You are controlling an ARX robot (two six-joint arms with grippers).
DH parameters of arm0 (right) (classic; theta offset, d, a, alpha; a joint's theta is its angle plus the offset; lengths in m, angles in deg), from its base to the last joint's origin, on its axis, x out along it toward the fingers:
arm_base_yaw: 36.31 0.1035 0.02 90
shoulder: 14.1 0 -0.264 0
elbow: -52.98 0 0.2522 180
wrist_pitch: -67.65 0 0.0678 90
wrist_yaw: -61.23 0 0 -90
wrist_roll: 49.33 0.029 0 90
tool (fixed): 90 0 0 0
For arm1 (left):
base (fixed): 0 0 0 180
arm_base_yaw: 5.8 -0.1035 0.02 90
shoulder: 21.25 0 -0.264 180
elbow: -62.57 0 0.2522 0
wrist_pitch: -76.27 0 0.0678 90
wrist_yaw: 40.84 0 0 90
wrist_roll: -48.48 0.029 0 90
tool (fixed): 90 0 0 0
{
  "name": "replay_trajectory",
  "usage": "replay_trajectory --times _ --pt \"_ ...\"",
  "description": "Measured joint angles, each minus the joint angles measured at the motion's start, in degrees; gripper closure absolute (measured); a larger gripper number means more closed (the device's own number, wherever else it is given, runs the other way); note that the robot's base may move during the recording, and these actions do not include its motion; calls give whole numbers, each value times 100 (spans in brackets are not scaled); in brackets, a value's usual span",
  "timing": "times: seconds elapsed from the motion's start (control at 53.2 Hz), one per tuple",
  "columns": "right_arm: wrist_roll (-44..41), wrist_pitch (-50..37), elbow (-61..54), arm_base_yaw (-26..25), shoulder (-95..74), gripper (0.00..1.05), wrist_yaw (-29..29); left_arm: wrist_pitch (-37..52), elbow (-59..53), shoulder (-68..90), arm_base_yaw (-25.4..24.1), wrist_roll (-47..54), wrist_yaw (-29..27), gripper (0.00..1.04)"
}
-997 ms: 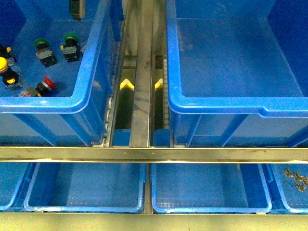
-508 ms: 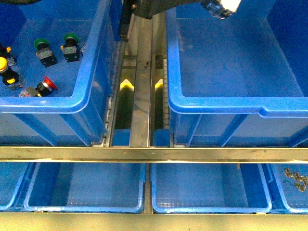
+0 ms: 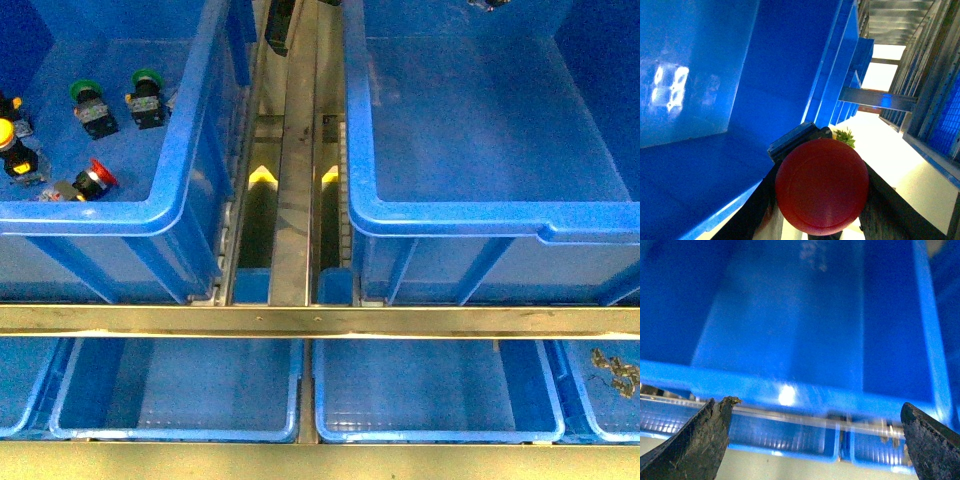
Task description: Pick red and yellow buttons and place in box
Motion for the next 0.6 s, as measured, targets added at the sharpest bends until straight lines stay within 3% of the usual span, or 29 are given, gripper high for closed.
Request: replay_trajectory --times 0.169,0.338,0.602 --pt "-1309 -837 798 85 -1611 6 955 2 -2 0 -17 13 4 72" --pt "-2527 -1150 1342 39 -2577 6 1246 7 -66 -9 -15 42 24 72" --pt "-3460 -1233 2035 52 -3132 6 1515 164 -83 -20 -37 -39 31 72"
